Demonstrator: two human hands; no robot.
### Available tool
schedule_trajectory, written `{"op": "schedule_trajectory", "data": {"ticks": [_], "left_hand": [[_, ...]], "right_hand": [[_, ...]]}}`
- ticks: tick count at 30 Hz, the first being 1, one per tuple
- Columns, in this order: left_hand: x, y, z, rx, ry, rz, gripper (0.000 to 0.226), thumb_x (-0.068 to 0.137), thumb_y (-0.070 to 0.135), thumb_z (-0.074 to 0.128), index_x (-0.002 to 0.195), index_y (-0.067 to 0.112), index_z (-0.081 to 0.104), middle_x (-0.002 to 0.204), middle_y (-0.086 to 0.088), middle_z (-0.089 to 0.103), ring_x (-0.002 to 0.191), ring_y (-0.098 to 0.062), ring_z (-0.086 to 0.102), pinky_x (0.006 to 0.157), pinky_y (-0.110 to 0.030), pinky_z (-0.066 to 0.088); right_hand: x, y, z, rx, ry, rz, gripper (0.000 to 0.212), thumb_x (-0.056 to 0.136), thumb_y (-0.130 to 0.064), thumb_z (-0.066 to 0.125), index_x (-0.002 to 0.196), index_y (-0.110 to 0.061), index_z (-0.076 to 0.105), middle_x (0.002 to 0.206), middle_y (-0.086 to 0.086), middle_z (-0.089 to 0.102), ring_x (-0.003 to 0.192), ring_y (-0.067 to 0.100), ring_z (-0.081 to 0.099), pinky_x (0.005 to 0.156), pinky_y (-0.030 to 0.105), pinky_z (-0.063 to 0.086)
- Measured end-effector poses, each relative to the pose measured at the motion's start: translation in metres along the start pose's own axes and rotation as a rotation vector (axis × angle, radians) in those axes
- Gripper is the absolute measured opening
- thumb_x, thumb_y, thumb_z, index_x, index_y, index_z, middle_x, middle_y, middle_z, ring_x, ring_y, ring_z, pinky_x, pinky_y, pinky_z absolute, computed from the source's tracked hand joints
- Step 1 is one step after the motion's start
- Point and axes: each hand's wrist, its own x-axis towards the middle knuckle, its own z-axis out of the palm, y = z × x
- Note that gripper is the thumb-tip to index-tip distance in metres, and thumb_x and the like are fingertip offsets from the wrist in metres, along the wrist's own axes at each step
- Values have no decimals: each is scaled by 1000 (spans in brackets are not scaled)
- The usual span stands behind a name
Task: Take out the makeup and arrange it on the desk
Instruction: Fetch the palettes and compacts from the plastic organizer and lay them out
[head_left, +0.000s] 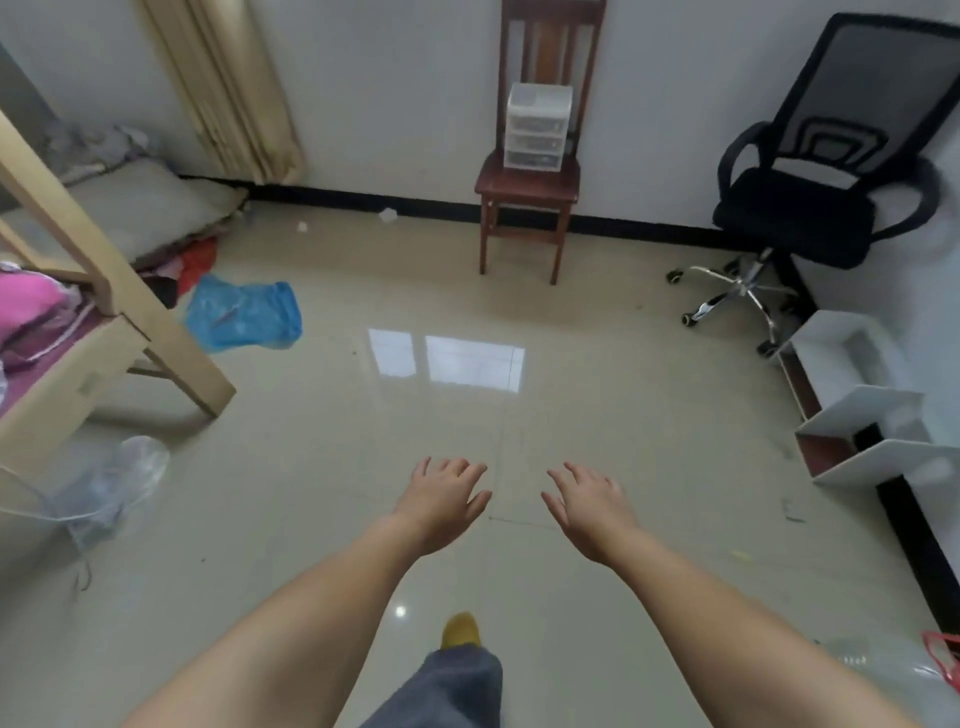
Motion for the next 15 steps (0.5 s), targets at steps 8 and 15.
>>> {"op": "schedule_trajectory", "data": {"ticks": [8,15], "left_hand": [[181,-33,-77,76,-21,79,48,99,45,25,142,23,28,144,-1,35,134,-21,31,116,-47,11],[362,-45,-132,57,-1,35,50,100,45,25,144,22,25,150,-3,28,139,-22,23,117,-49,7]], "right_hand": [[149,41,-74,-8,5,93,49,100,-45,21,143,-24,29,155,4,24,142,21,22,113,46,16],[322,117,-142,-23,2,65,50,100,-46,20,145,-23,27,156,5,21,143,20,17,116,47,13]]}}
